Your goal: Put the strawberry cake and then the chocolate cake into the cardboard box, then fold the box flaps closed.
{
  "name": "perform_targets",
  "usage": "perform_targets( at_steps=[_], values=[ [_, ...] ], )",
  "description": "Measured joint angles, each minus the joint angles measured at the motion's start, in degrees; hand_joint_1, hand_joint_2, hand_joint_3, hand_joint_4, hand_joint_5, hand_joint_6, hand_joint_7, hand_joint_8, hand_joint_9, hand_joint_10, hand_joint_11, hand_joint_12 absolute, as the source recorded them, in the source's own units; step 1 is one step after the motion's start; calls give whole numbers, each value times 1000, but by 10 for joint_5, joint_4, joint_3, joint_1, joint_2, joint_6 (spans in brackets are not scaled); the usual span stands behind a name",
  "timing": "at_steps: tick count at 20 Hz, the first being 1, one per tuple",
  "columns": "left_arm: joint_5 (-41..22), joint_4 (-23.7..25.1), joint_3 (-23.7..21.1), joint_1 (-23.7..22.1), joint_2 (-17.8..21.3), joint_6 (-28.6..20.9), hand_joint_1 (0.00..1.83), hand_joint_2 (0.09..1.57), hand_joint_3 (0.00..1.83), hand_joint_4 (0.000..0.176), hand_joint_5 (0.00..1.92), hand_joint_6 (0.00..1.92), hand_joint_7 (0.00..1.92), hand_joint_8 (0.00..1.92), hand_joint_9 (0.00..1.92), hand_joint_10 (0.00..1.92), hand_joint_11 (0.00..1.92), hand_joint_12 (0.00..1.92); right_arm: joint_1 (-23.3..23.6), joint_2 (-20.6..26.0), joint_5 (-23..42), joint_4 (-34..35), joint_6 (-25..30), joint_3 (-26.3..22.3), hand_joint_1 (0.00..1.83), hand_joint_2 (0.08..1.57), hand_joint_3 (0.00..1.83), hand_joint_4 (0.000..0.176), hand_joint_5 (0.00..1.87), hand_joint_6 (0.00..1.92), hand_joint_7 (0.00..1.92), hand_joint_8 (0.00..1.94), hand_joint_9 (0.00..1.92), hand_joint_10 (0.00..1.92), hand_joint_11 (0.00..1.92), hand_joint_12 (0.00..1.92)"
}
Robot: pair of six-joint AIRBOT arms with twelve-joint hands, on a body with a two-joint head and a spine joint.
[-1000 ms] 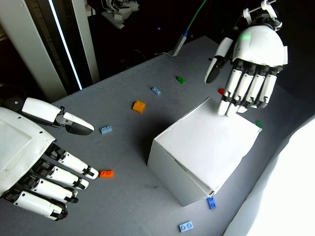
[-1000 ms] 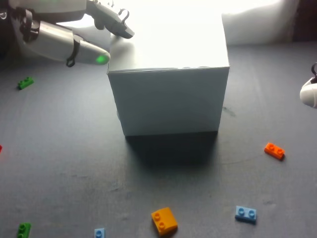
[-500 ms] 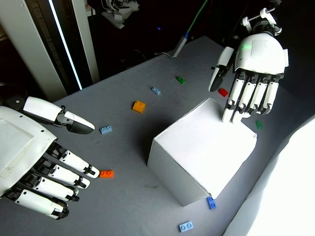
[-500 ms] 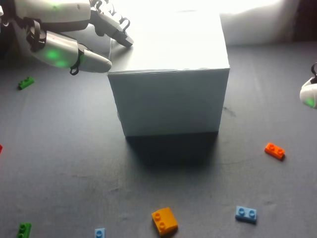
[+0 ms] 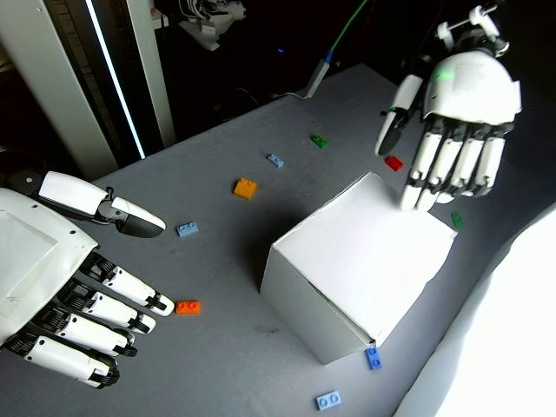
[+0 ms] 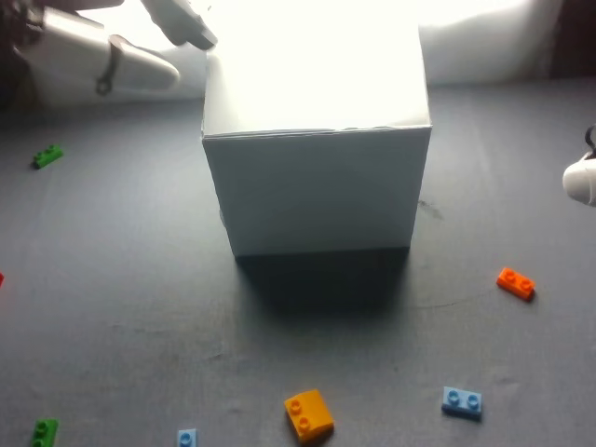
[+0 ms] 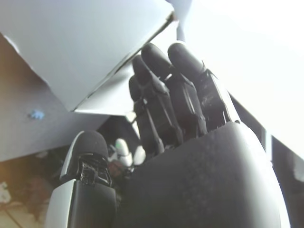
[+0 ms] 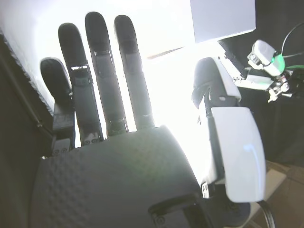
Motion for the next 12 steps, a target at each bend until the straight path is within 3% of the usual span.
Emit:
perform_targets(
  at_steps=[3, 5, 6, 7, 9, 10, 11, 12],
  values=[
    [-24, 39, 28, -3, 0, -16, 168, 1325, 0, 0, 781, 54, 776, 513, 514, 1201, 231, 1722, 0, 0, 0, 0, 0, 0, 129, 1222, 0, 0, 957, 37, 1022, 89, 531, 1128, 211, 1738],
    [-47, 60, 43, -3, 2, -23, 165, 1316, 0, 0, 826, 120, 719, 864, 530, 1350, 236, 1805, 0, 0, -1, 0, 0, -2, 143, 1226, 1, 0, 979, 40, 1033, 91, 591, 1010, 214, 1738],
    [-56, 68, 45, -3, 6, -23, 183, 1315, 0, 0, 865, 209, 777, 922, 564, 1400, 228, 1863, 0, 0, -1, -2, 0, -3, 125, 1229, 0, 0, 1004, 93, 1041, 211, 597, 1110, 219, 1795],
    [-67, 72, 45, -1, 10, -23, 182, 1321, 0, 0, 835, 539, 815, 1108, 604, 1517, 255, 1909, 0, 0, -4, -2, 0, -3, 55, 1226, 0, 0, 1039, 279, 1096, 394, 690, 1229, 273, 1839],
    [-94, 88, 33, 2, 24, -23, 213, 1321, 0, 0, 766, 1271, 882, 1432, 723, 1739, 389, 1921, 0, 0, -4, -3, 0, -3, 2, 1239, 0, 0, 963, 1070, 1146, 783, 836, 1410, 401, 1901],
    [-111, 97, 22, 2, 33, -23, 222, 1333, 3, 0, 801, 1406, 973, 1475, 858, 1811, 553, 1921, 0, 0, -4, -3, 0, -3, 0, 1234, 0, 0, 1006, 1369, 1178, 1172, 955, 1609, 520, 1917],
    [-131, 98, 6, 2, 43, -22, 216, 1349, 6, 0, 838, 1485, 1034, 1500, 970, 1842, 725, 1921, 0, 0, -4, -3, 0, -3, 0, 1229, 0, 0, 1061, 1453, 1237, 1391, 1109, 1771, 804, 1920],
    [-142, 97, -5, 2, 50, -21, 205, 1357, 6, 0, 868, 1542, 1067, 1511, 1022, 1841, 810, 1921, 0, 0, -4, -3, 0, -3, 0, 1232, 0, 0, 1090, 1550, 1264, 1548, 1183, 1875, 964, 1921]
  ],
)
